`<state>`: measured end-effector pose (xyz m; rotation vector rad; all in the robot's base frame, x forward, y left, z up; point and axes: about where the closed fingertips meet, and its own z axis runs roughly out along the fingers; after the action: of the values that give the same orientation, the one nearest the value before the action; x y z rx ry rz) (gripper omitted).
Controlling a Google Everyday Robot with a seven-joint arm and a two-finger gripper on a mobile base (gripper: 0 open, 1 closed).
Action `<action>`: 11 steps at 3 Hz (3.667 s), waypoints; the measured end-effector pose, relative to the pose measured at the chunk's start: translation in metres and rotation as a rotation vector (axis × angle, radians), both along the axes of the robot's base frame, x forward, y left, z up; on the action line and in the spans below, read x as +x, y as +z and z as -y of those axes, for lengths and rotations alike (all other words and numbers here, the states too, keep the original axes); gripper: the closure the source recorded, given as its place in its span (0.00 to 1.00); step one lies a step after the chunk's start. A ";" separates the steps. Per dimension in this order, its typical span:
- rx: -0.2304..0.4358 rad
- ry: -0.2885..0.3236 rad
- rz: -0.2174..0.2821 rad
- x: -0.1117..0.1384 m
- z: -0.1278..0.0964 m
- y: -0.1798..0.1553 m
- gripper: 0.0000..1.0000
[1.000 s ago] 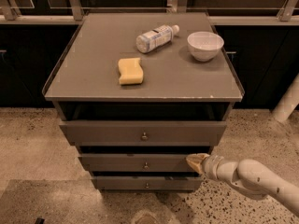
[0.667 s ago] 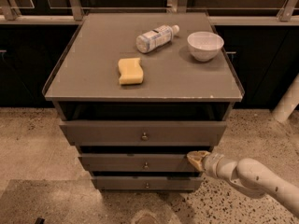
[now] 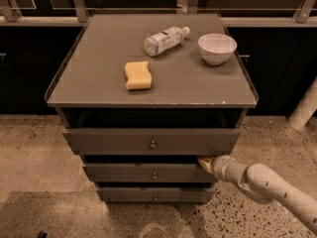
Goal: Open middle drawer
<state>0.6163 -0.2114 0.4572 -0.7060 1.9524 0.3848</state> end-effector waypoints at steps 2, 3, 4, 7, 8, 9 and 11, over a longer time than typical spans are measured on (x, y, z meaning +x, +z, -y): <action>-0.014 -0.011 -0.023 -0.004 -0.004 -0.010 1.00; -0.054 -0.005 -0.059 -0.013 -0.008 -0.019 1.00; -0.084 0.007 -0.108 -0.023 -0.007 -0.028 1.00; -0.059 0.028 -0.318 -0.103 0.004 -0.009 1.00; -0.042 0.015 -0.387 -0.133 0.014 -0.005 1.00; -0.042 0.016 -0.388 -0.134 0.013 -0.005 1.00; -0.033 0.029 -0.307 -0.074 0.002 0.009 1.00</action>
Offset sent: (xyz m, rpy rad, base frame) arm -0.0098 0.0048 -0.0233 -0.0357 0.0526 -0.0318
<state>0.5419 -0.2130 0.4659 -0.7310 2.2434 0.5035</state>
